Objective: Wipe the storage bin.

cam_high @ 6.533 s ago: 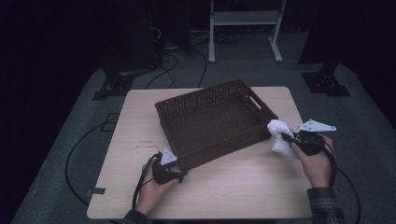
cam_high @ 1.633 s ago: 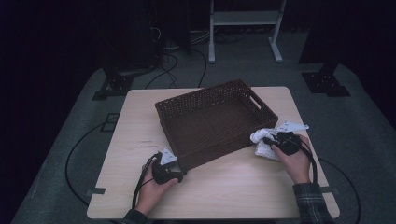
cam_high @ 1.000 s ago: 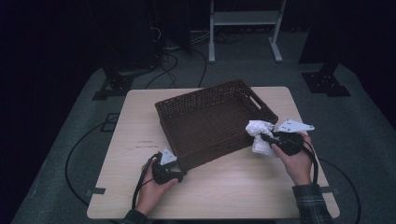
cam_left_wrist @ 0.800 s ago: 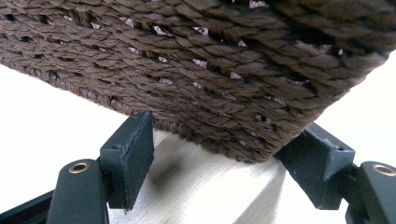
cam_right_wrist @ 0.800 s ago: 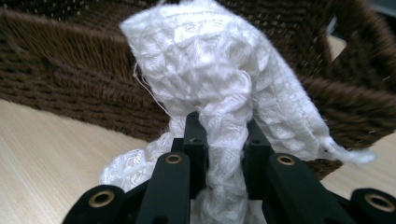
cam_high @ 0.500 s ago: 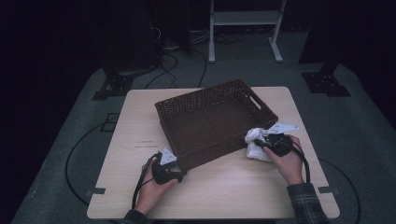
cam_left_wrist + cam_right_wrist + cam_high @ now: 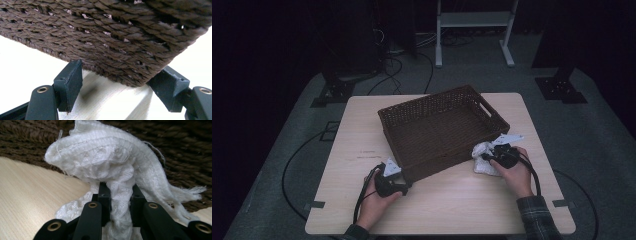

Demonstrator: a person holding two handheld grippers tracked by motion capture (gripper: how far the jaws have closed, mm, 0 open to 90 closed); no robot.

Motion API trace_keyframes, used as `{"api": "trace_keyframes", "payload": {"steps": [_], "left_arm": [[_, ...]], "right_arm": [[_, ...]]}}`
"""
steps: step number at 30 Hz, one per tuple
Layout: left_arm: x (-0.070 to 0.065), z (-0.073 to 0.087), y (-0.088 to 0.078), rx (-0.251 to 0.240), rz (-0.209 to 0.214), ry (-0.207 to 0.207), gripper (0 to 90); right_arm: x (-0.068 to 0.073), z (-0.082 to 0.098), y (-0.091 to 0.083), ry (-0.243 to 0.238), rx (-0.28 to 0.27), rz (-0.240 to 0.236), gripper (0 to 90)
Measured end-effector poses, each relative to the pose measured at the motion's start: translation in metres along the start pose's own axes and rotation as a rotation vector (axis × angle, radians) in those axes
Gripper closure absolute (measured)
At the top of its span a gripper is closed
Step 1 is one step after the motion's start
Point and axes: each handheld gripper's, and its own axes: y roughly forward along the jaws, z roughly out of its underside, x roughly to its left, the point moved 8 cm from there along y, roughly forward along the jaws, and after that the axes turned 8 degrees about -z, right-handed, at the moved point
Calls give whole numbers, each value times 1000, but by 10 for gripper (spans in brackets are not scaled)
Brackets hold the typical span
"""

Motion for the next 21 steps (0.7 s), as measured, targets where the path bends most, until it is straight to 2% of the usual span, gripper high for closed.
{"api": "trace_keyframes", "payload": {"steps": [9,13,16,21], "left_arm": [[0,0,0,0,0,0,276],[0,0,0,0,0,1,276],[0,0,0,0,0,1,276],[0,0,0,0,0,1,276]], "right_arm": [[4,7,10,-4,49,-12,762],[7,10,13,-35,78,-12,761],[9,10,13,-36,80,-14,761],[13,4,5,-73,52,-2,764]]}}
